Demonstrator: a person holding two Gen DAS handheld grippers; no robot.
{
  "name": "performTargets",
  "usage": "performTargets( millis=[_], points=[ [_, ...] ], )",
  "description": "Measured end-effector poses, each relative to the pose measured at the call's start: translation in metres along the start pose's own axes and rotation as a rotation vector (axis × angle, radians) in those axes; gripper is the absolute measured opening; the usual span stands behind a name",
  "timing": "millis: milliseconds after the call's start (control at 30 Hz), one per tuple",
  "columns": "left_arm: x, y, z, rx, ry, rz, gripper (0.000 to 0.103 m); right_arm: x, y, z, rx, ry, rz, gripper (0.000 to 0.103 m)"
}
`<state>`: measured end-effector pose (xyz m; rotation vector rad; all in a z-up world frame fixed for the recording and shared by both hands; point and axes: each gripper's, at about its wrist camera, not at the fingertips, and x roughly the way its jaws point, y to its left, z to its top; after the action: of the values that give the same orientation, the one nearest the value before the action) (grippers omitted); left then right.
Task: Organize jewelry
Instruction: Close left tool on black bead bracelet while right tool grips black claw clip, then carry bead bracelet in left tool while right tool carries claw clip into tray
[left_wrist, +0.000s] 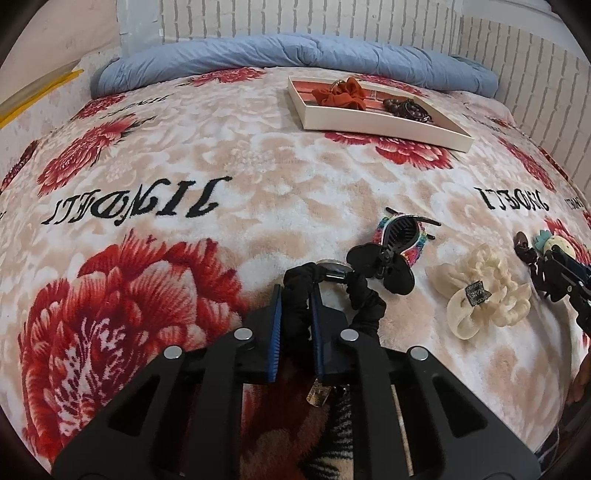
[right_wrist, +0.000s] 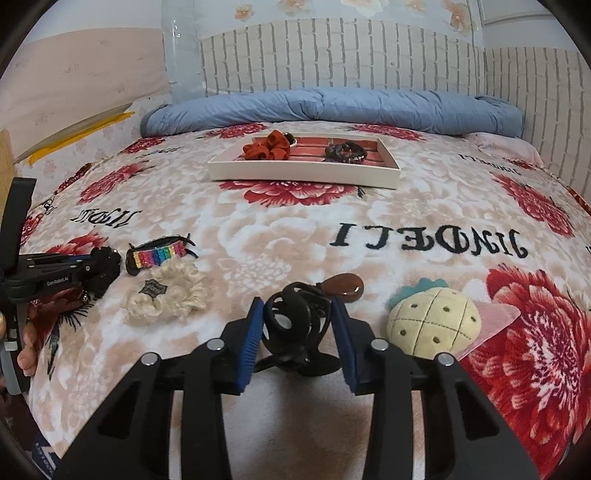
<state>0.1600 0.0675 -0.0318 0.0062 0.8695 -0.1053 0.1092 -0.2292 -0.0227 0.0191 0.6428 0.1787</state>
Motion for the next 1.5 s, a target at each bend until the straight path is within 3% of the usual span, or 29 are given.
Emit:
performTargets(
  millis=[533, 867, 1200, 1500],
  points=[
    [-0.016, -0.007, 0.037, 0.001, -0.064, -0.037, 0.012, -0.006, -0.014, 0.062, -0.009, -0.064, -0.009, 0.038],
    [-0.021, -0.018, 0.101, 0.013, -0.123, -0.064, 0.012, 0.005, -0.042, 0.131, 0.014, -0.104, -0.002, 0.038],
    [0.001, -0.052, 0.176, 0.045, -0.157, -0.102, 0.012, 0.058, -0.066, 0.189, 0.039, -0.074, 0.007, 0.038],
    [0.06, -0.083, 0.24, 0.066, -0.132, -0.112, 0.012, 0.128, -0.084, 0.232, 0.057, -0.021, -0.005, 0.038]
  ],
)
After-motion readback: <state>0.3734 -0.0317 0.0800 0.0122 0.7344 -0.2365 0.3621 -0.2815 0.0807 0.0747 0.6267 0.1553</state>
